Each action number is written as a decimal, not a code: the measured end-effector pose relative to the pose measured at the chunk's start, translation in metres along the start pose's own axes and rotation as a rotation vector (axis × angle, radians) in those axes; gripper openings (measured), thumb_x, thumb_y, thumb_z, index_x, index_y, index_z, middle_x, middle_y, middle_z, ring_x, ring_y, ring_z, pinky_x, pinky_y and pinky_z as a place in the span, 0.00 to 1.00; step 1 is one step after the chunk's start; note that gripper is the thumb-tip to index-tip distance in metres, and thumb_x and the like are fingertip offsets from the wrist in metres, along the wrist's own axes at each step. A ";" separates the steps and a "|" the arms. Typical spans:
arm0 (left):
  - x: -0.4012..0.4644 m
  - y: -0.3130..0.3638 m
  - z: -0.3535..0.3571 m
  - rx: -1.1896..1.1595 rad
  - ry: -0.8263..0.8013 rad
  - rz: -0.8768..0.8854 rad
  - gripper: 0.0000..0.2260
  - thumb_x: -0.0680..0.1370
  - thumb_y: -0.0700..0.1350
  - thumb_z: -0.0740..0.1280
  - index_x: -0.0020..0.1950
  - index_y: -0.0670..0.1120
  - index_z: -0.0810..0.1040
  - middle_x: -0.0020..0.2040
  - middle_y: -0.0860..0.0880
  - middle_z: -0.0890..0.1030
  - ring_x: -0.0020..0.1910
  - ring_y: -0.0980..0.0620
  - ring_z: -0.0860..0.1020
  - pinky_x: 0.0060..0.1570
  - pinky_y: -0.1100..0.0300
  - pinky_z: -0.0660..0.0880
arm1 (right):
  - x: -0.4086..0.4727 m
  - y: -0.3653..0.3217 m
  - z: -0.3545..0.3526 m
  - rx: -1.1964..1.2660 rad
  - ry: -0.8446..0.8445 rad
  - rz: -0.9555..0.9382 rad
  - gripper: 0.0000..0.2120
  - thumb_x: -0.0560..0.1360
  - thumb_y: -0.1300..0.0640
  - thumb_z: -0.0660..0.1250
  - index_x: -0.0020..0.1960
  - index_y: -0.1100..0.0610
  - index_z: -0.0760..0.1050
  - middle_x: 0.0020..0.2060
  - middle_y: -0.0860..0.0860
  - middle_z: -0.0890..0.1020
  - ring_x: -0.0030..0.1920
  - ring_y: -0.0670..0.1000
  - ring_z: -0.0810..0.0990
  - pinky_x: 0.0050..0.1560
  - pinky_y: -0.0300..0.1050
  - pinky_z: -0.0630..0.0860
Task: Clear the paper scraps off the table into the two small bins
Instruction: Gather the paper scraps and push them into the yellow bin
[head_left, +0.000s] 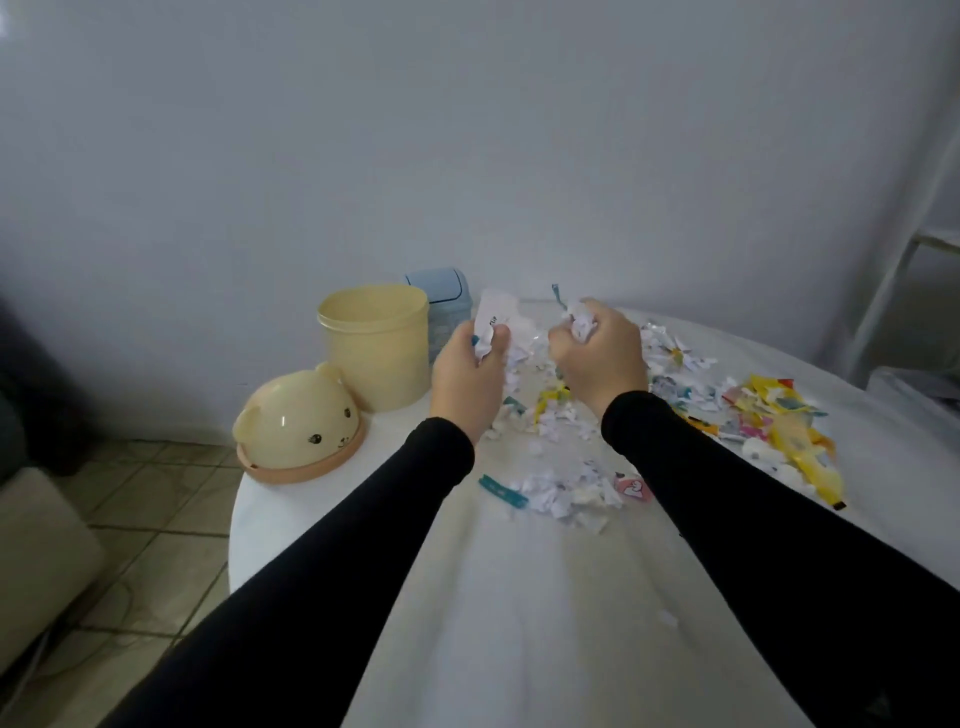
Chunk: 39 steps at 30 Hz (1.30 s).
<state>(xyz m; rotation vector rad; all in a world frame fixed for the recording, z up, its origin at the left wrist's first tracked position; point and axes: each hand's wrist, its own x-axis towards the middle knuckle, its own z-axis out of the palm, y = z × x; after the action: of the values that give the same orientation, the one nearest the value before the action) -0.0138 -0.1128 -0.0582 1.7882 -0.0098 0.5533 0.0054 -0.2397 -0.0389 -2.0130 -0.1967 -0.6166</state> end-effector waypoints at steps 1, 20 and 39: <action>0.006 0.007 -0.004 -0.011 0.001 0.005 0.15 0.80 0.53 0.59 0.53 0.42 0.74 0.40 0.45 0.73 0.36 0.52 0.69 0.39 0.57 0.68 | 0.005 -0.008 0.005 0.031 0.016 -0.022 0.16 0.73 0.61 0.62 0.31 0.50 0.61 0.28 0.46 0.64 0.26 0.45 0.63 0.26 0.29 0.62; 0.131 0.001 -0.098 0.032 0.197 -0.023 0.23 0.81 0.57 0.54 0.72 0.46 0.63 0.66 0.51 0.71 0.66 0.50 0.69 0.59 0.58 0.66 | 0.094 -0.099 0.151 0.737 -0.084 0.255 0.10 0.70 0.61 0.60 0.33 0.56 0.63 0.27 0.51 0.65 0.29 0.50 0.63 0.34 0.46 0.62; 0.152 -0.048 -0.114 0.398 0.214 0.063 0.17 0.79 0.44 0.58 0.67 0.56 0.67 0.34 0.48 0.75 0.38 0.49 0.76 0.39 0.62 0.70 | 0.118 -0.076 0.194 0.694 -0.217 0.332 0.10 0.73 0.59 0.62 0.34 0.55 0.66 0.29 0.49 0.70 0.31 0.50 0.71 0.32 0.41 0.69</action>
<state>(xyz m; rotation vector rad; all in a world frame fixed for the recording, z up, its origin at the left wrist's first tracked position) 0.0930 0.0477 -0.0244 2.1091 0.2052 0.8340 0.1441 -0.0486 0.0037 -1.3862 -0.1701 -0.0855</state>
